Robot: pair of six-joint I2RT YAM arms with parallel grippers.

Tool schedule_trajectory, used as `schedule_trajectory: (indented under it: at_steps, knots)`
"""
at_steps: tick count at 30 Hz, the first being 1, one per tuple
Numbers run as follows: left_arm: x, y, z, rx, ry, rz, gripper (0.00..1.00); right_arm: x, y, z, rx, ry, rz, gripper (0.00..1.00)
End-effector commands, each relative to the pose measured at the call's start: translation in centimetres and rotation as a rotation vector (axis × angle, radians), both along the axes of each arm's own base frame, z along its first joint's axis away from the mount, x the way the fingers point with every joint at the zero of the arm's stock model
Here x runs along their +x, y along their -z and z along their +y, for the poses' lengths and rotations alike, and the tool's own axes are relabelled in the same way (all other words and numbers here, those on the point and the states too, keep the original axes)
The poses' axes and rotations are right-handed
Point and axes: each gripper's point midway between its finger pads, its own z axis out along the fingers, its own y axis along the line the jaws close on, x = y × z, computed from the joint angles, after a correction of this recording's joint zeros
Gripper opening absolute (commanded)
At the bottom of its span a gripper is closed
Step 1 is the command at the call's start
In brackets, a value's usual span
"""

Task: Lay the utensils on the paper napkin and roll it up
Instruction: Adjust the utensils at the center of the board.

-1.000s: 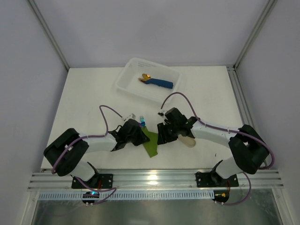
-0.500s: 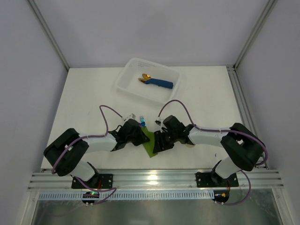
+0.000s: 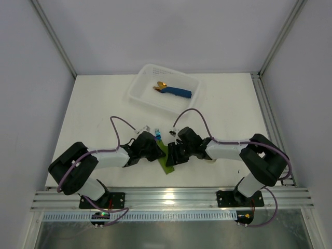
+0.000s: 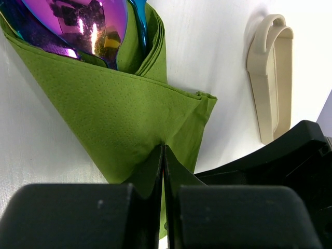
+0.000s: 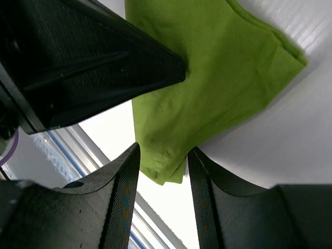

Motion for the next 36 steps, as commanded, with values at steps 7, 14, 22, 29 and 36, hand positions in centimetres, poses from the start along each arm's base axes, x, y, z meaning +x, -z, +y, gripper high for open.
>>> schedule_trajectory:
  at_steps: [7,14,22,29,36]
  knots:
    - [0.5,-1.0,-0.2,0.010,0.004,-0.034,0.00,1.5,2.5,0.0,-0.066,0.040,-0.037,0.46]
    - [0.6,-1.1,-0.3,0.008,0.004,-0.035,0.00,2.6,2.8,-0.6,-0.092,0.103,-0.072,0.50]
    - [0.8,-0.7,-0.1,0.025,-0.007,-0.036,0.00,2.2,2.8,-1.5,-0.102,0.154,-0.058,0.54]
    - [0.9,-0.4,-0.1,0.032,-0.014,-0.034,0.00,1.0,3.8,-1.8,-0.156,0.130,-0.075,0.50]
    - [1.1,-0.4,-0.2,0.027,-0.018,-0.034,0.00,0.3,5.4,-1.4,-0.223,0.090,-0.107,0.46]
